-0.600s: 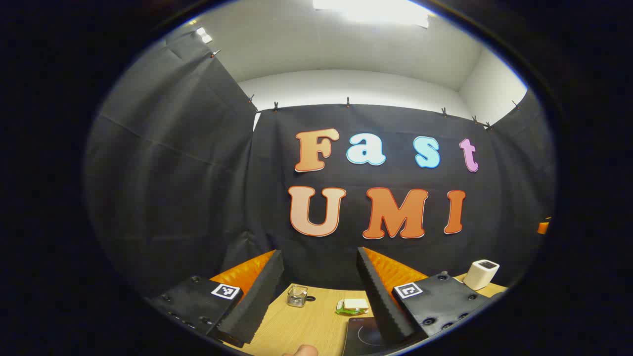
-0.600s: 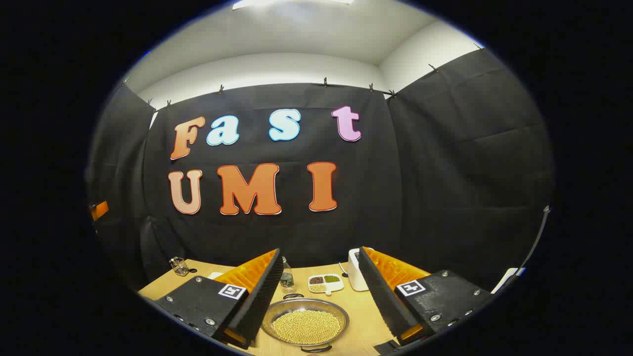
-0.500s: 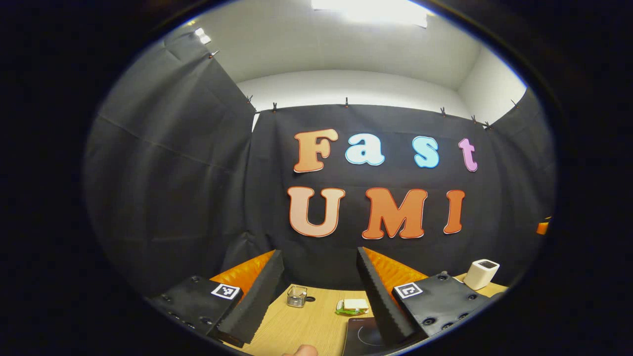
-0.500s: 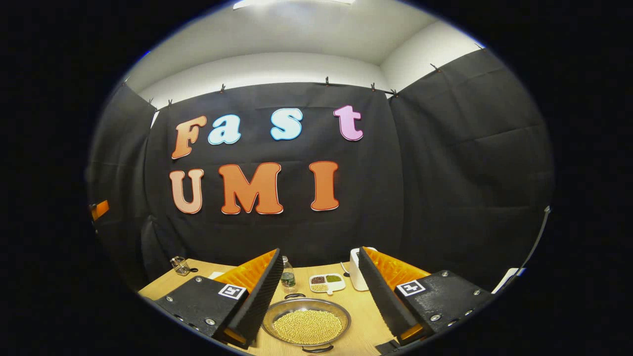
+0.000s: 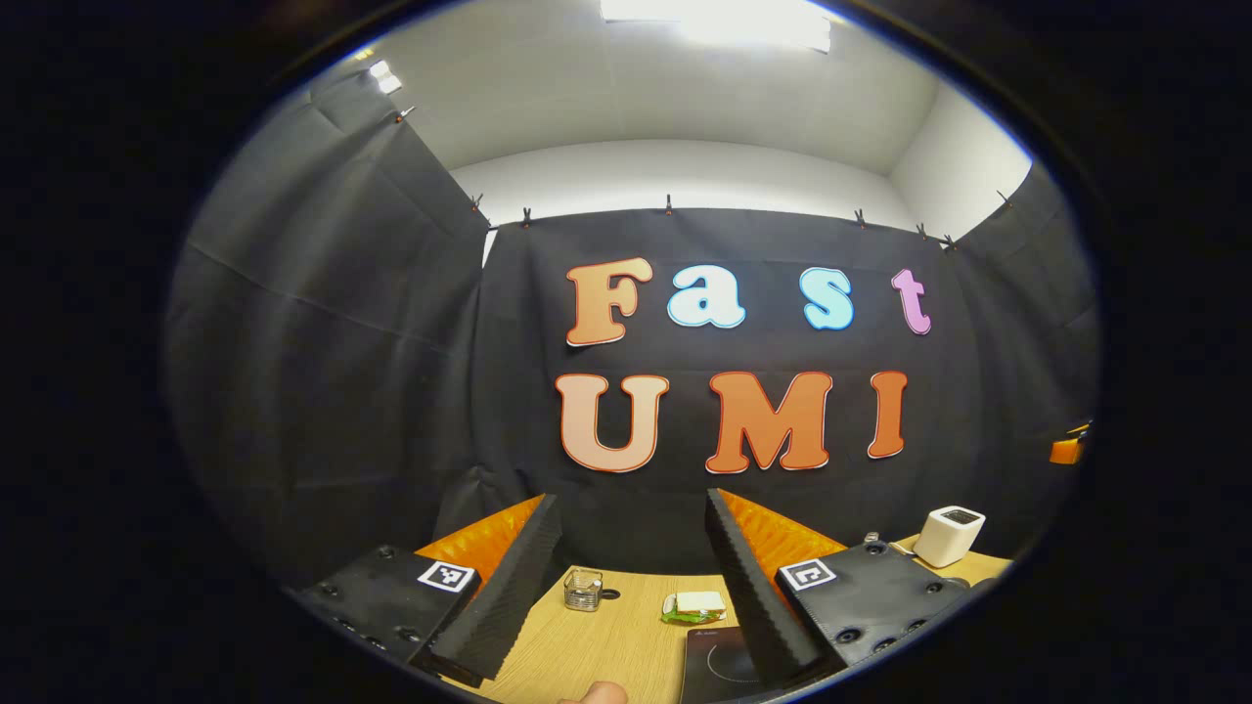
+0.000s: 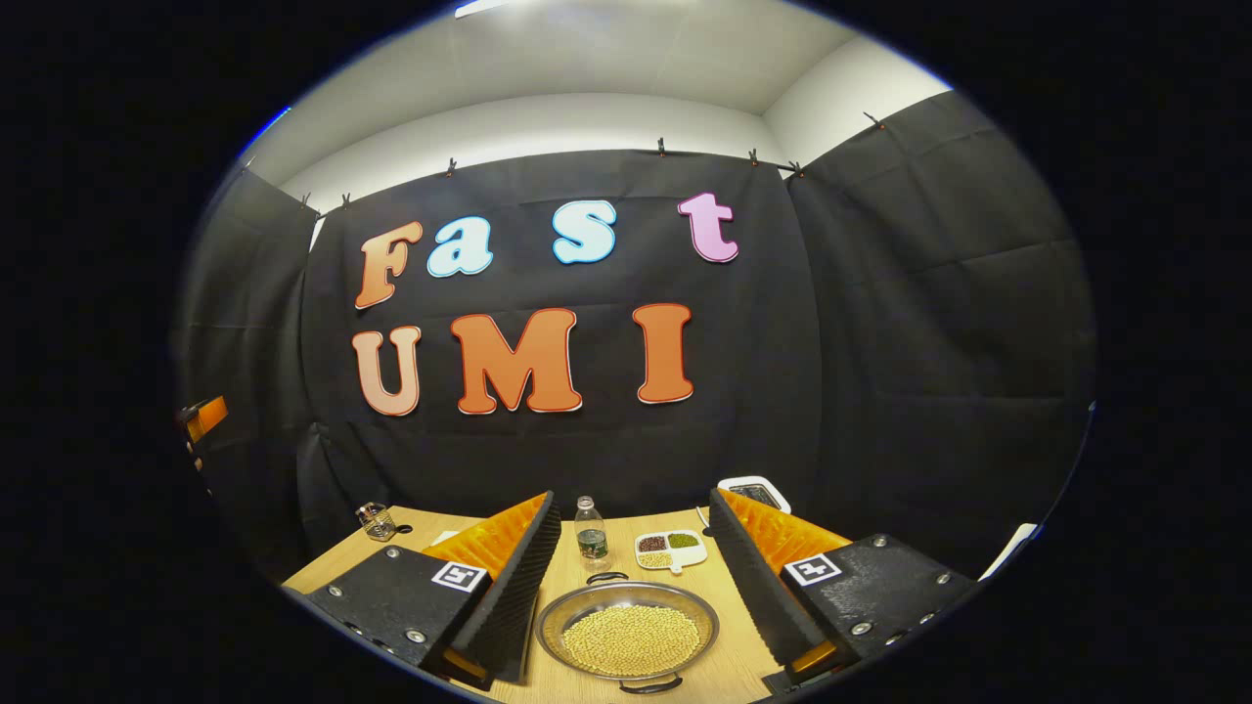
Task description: First push the handle of the pot to place it horizontally, then grasp the pot with both hands and set it on the induction cooktop.
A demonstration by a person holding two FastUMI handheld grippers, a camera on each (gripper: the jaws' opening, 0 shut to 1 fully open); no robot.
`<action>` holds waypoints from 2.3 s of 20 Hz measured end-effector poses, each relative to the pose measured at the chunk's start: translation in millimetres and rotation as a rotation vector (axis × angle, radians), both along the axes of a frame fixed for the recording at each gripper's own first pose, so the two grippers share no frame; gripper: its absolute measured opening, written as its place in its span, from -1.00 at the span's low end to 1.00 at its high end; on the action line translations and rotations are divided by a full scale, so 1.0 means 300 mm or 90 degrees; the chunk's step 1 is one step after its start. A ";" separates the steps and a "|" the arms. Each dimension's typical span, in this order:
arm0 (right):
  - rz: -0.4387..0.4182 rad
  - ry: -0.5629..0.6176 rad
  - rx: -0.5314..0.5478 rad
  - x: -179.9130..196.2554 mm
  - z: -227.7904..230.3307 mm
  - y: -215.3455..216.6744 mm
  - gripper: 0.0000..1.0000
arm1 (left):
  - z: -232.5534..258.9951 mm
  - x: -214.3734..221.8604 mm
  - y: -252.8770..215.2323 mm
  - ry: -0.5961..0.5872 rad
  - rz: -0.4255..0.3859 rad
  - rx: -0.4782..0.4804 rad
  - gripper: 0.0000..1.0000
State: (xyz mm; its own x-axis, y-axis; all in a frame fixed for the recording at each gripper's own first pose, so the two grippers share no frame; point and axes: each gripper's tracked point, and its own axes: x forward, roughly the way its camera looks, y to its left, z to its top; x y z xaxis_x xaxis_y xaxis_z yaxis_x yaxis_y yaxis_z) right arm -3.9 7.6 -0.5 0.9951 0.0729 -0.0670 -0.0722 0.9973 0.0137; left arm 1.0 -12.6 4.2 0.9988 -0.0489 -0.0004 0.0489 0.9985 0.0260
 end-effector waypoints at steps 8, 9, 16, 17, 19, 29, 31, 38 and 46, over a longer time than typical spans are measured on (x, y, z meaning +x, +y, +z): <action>0.013 0.014 -0.007 -0.008 -0.002 0.010 0.90 | 0.003 -0.004 -0.022 -0.001 -0.017 -0.003 0.96; 0.015 0.017 -0.003 -0.007 -0.001 0.008 0.89 | 0.000 -0.005 -0.026 0.000 -0.020 -0.004 0.96; 0.046 0.027 0.015 -0.023 0.008 0.015 0.67 | 0.000 -0.012 -0.028 0.003 -0.019 0.001 0.96; 0.050 0.033 0.015 -0.021 -0.005 0.021 0.72 | 0.001 -0.014 -0.032 0.002 -0.020 0.002 0.96; 0.057 0.046 0.011 -0.008 -0.031 0.055 0.52 | 0.007 -0.018 -0.033 -0.001 -0.021 0.004 0.96; 0.071 0.150 -0.007 0.000 -0.262 0.061 -0.22 | -0.009 -0.053 -0.070 0.007 -0.047 0.001 0.94; 0.074 0.179 -0.015 -0.016 -0.321 0.063 -0.35 | -0.013 -0.054 -0.069 0.009 -0.047 0.002 0.94; 0.079 0.289 -0.012 -0.028 -0.565 0.069 -0.80 | -0.023 -0.059 -0.068 0.012 -0.041 0.006 0.95; 0.114 0.422 -0.002 -0.102 -0.856 0.142 -0.98 | -0.049 -0.071 -0.065 0.024 -0.037 0.012 0.96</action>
State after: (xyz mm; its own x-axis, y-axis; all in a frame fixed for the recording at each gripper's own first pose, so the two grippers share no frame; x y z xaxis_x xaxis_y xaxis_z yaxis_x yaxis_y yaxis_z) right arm -34.4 50.3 -257.3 0.7161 0.2314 -0.6586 -0.2137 0.9708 0.1087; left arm -20.2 -32.2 -10.4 0.9936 -0.1059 -0.0388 0.1076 0.9933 0.0423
